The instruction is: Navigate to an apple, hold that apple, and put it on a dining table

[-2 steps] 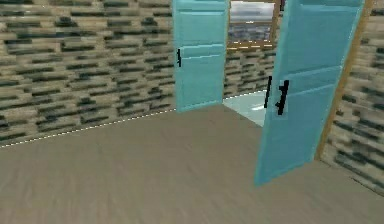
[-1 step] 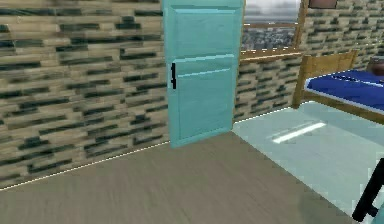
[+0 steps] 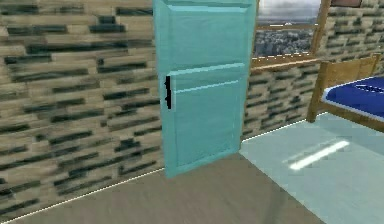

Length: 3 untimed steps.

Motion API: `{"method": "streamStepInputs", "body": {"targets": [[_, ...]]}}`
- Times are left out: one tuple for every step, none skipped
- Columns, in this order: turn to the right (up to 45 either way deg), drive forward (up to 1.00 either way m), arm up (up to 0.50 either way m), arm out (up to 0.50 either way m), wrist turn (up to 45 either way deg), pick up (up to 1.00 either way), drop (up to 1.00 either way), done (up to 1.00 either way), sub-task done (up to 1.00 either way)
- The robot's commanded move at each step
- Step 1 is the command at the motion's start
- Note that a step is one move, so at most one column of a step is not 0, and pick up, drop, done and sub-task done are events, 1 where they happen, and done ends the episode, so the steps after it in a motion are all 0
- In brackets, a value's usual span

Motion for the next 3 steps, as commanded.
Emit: {"method": "streamStepInputs", "body": {"targets": [[15.0, 0.0, 0.0, 0.0, 0.0, 0.0, 0.0, 0.0, 0.0], [0.0, 0.45, 0.0, 0.0, 0.0, 0.0, 0.0, 0.0, 0.0], [45.0, 0.0, 0.0, 0.0, 0.0, 0.0, 0.0, 0.0, 0.0]]}}
